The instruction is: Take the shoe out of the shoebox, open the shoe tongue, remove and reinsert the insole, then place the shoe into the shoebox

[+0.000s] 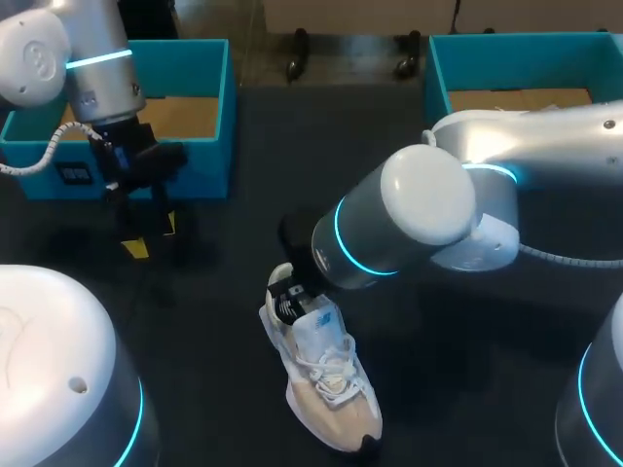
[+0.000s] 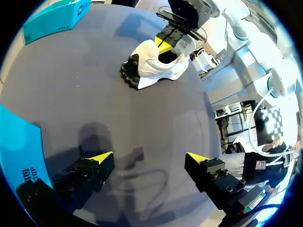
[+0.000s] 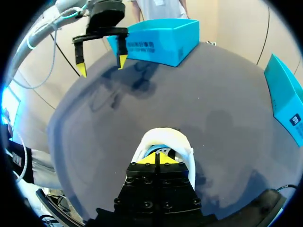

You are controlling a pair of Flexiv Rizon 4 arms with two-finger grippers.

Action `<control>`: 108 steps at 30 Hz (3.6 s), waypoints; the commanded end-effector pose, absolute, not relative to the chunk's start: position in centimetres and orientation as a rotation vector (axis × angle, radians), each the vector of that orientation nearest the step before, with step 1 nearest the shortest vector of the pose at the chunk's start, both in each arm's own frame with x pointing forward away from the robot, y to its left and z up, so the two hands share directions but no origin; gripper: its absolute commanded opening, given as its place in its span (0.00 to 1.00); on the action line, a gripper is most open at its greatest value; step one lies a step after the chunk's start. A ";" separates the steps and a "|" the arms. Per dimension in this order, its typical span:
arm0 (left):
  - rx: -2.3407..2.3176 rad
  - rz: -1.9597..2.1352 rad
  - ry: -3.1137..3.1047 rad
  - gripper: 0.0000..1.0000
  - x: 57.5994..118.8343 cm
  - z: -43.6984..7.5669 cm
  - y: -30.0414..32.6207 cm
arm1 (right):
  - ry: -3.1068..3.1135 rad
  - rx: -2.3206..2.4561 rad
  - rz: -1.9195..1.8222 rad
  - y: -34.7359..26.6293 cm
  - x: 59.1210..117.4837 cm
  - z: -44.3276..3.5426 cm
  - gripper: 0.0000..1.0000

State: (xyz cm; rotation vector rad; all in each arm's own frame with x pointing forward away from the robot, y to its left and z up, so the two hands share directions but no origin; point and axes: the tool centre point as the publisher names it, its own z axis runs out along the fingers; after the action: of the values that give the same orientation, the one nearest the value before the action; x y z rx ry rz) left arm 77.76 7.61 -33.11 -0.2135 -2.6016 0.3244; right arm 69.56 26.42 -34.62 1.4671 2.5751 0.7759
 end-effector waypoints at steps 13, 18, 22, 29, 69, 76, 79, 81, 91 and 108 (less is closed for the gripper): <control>-0.210 0.320 -2.591 1.00 78.1 -33.3 9.2 | 2.578 1.466 0.693 28.7 70.7 -36.9 0.00; -0.203 0.310 -2.596 1.00 78.2 -33.1 9.6 | 2.566 1.505 0.671 28.4 70.9 -38.1 0.00; -0.198 0.303 -2.597 1.00 78.4 -33.2 9.7 | 2.553 1.537 0.676 28.0 70.7 -38.9 0.00; -0.197 0.292 -2.594 1.00 78.7 -33.2 9.4 | 2.562 1.578 0.609 27.7 70.8 -40.8 0.00; -0.210 0.276 -2.592 1.00 77.3 -33.2 6.0 | 2.689 1.402 0.212 25.4 68.6 -38.6 0.00; -0.178 0.279 -2.587 1.00 77.2 -33.6 6.6 | 2.735 1.343 0.265 25.9 70.4 -41.1 0.00; -0.169 0.276 -2.586 1.00 77.3 -33.7 6.7 | 2.743 1.371 0.276 25.7 70.2 -42.3 0.00; -0.165 0.271 -2.584 1.00 77.3 -33.8 6.7 | 2.748 1.397 0.258 25.6 69.8 -43.0 0.00; -0.205 0.247 -2.580 1.00 77.6 -33.8 5.2 | 2.756 1.550 0.043 24.8 65.9 -44.9 0.00; -0.240 0.257 -2.579 1.00 77.0 -33.8 4.1 | 2.692 1.631 -0.041 23.2 62.8 -42.6 0.00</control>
State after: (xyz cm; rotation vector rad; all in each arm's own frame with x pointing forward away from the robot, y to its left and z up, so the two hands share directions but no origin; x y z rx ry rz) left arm 77.25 3.87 -33.68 -0.2425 -2.5751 0.2512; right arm 63.62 23.31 -40.54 1.6670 2.7461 -0.2007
